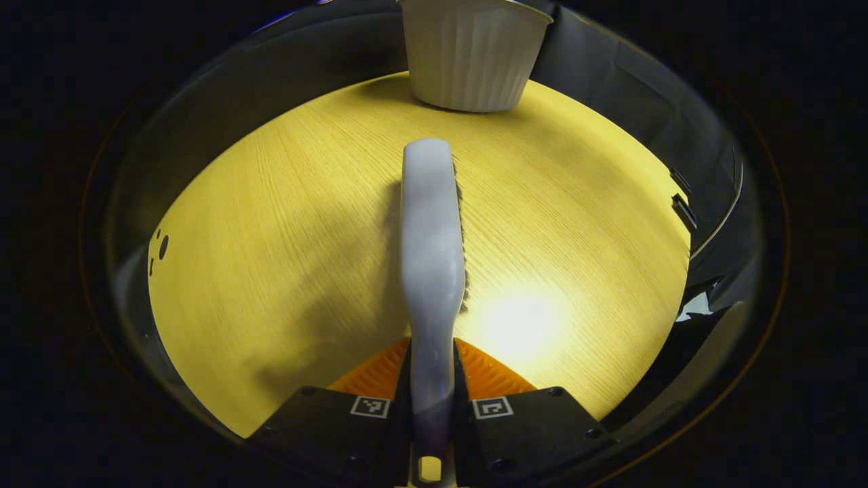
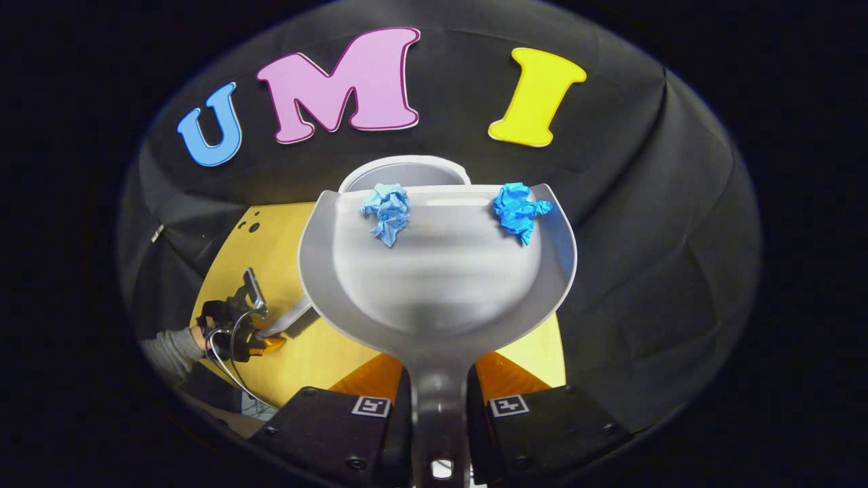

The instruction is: Pick up the small broom and dustpan from the desktop, sweep the trash into the dustpan with the broom, and then empty the trash into the garbage bin.

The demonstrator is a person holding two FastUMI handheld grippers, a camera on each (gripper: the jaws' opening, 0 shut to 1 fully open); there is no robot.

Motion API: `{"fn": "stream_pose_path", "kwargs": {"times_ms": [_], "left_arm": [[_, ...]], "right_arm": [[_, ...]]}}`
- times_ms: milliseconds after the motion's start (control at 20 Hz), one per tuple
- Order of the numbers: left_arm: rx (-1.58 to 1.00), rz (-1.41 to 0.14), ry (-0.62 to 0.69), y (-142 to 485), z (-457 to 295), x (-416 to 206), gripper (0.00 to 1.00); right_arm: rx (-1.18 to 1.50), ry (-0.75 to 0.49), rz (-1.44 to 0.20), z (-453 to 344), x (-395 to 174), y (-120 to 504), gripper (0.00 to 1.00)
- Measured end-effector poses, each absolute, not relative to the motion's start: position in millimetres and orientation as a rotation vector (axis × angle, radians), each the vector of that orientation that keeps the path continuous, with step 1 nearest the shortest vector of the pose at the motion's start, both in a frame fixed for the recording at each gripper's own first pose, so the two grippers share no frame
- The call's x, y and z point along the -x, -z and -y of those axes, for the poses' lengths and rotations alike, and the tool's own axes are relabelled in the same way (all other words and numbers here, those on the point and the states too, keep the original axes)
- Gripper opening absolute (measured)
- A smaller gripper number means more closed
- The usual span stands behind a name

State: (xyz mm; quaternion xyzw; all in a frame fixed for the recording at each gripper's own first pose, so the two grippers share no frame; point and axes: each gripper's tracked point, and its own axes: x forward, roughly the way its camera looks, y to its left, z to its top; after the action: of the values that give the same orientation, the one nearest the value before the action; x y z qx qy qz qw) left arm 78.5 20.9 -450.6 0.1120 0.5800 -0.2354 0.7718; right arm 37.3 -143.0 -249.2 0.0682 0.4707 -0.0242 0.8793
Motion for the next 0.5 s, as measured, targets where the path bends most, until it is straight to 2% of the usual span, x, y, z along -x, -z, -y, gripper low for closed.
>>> {"fn": "stream_pose_path", "kwargs": {"times_ms": [150, 200, 300, 500], "left_arm": [[-0.234, -1.252, 0.501, 451.1, -20.0, -79.7, 0.3], [-0.235, -1.251, 0.503, 451.9, -19.8, -79.6, 0.3], [-0.237, -1.25, 0.507, 451.7, -19.6, -80.8, 0.3], [-0.231, -1.244, 0.498, 452.5, -19.2, -82.0, 0.3]], "right_arm": [[-0.039, 0.068, -0.994, 169.8, -68.1, 241.0, 0.38], [0.017, 0.067, -0.994, 176.5, -78.8, 239.5, 0.41], [0.121, 0.067, -1.001, 189.0, -99.3, 237.6, 0.38], [0.267, 0.043, -1.05, 204.6, -124.6, 244.7, 0.38]]}}
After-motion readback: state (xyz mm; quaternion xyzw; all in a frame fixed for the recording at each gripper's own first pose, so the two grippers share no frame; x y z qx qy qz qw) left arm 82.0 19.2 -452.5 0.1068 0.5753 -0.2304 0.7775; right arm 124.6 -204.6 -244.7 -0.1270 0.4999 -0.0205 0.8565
